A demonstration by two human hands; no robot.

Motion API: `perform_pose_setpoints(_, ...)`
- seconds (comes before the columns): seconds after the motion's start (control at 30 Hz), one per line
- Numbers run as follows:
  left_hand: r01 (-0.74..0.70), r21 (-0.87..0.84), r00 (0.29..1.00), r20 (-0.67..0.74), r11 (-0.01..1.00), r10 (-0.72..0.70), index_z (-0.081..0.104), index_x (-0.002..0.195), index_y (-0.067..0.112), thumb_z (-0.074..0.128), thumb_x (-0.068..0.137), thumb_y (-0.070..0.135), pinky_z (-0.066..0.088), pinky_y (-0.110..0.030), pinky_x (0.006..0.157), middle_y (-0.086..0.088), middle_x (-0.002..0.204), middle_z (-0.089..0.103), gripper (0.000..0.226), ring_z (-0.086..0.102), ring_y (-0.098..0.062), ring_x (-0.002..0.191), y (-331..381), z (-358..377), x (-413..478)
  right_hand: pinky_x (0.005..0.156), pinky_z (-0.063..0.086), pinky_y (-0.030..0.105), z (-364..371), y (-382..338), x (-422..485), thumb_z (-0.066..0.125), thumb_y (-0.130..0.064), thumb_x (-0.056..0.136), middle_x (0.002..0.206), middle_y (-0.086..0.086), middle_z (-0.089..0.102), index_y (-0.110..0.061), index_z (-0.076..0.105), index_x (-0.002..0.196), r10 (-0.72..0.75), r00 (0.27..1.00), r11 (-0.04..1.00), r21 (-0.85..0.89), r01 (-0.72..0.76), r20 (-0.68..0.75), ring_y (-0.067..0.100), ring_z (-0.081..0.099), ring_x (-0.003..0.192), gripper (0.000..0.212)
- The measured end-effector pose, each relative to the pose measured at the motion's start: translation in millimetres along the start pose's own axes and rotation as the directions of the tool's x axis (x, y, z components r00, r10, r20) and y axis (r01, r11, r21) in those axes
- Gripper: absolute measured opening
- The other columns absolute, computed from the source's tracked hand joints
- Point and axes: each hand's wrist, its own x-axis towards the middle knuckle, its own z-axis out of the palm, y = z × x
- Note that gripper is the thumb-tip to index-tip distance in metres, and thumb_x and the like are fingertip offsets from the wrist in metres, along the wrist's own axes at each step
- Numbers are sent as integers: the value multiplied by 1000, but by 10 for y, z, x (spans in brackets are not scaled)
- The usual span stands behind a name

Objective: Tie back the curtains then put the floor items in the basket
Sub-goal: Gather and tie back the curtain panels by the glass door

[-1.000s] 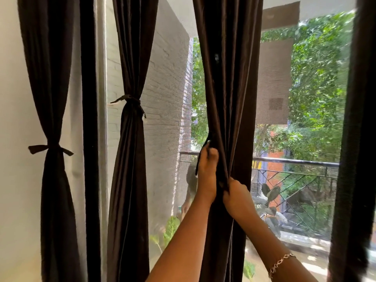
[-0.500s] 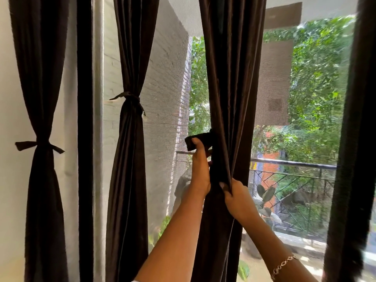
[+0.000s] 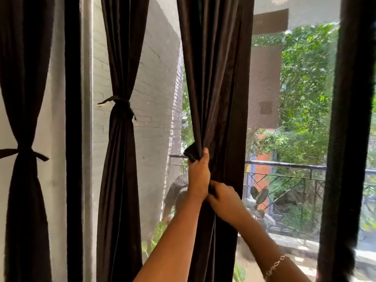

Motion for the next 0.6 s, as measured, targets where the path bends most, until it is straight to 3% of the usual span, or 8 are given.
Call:
perform_pose_setpoints(0.1, 9, -56, 1000, -20, 998, -10, 57, 110, 16, 52, 93, 27, 44, -35, 99, -3, 107, 61, 21, 58, -23, 110, 40, -75, 64, 77, 50, 23, -257, 131, 39, 70, -30, 79, 95, 6, 71, -14, 64, 108, 33, 982, 947, 320, 28, -186, 17, 67, 89, 33)
perform_pose_setpoints(0.17, 27, -80, 1000, 9, 996, -26, 59, 112, 14, 52, 93, 27, 44, -33, 99, -1, 105, 63, 24, 58, -20, 109, 63, -161, 101, 78, 49, 15, -448, 235, 166, 71, -22, 79, 100, 5, 70, -15, 64, 106, 99, 850, 899, 412, 146, -518, 11, 65, 90, 29)
perform_pose_setpoints(0.23, 51, -99, 996, 73, 994, -44, 61, 107, 16, 52, 93, 25, 45, -33, 99, 1, 101, 66, 19, 60, -18, 106, 83, -264, 140, 94, 45, 29, -632, 315, 379, 71, -18, 79, 122, 5, 56, -12, 54, 121, 115, 756, 913, 369, 176, -645, 16, 55, 112, 46)
perform_pose_setpoints(0.27, 63, -102, 993, 107, 993, -52, 62, 103, 17, 51, 93, 24, 48, -31, 95, 3, 96, 68, 16, 62, -16, 101, 109, -316, 153, 100, 40, 31, -719, 342, 505, 72, -18, 78, 130, 2, 48, -11, 46, 131, 149, 781, 886, 433, 166, -606, 16, 47, 119, 59)
perform_pose_setpoints(0.33, 82, -123, 985, 164, 989, -61, 63, 95, 14, 50, 94, 21, 56, -23, 75, 5, 80, 73, 15, 69, -9, 81, 142, -417, 205, 97, 40, 31, -874, 343, 735, 70, -16, 79, 129, -1, 47, -9, 39, 136, 200, 906, 683, 716, 143, -372, 12, 49, 114, 66)
perform_pose_setpoints(0.43, 123, -153, 969, 231, 981, -86, 65, 92, 10, 49, 94, 19, 58, -22, 60, 1, 74, 74, 19, 71, -10, 68, 171, -558, 285, 70, 57, 30, -979, 296, 928, 62, -15, 81, 93, 5, 73, -6, 59, 112, 68, 998, 361, 932, -30, 6, 15, 70, 79, 33)
perform_pose_setpoints(0.5, 141, -173, 960, 263, 975, -92, 66, 91, 7, 48, 94, 18, 58, -25, 59, -3, 76, 74, 21, 71, -13, 68, 177, -626, 321, 59, 58, 27, -953, 247, 1006, 56, -16, 84, 75, 4, 74, -8, 64, 95, 30, 992, 302, 945, -127, 124, 15, 71, 66, 15)
perform_pose_setpoints(0.6, 168, -197, 952, 287, 966, -107, 68, 90, 6, 48, 93, 18, 58, -27, 58, -6, 79, 74, 23, 72, -16, 70, 192, -682, 340, 54, 58, 29, -906, 136, 1093, 52, -10, 89, 66, 5, 73, -8, 64, 87, 27, 987, 311, 937, -157, 156, 15, 70, 59, 12)
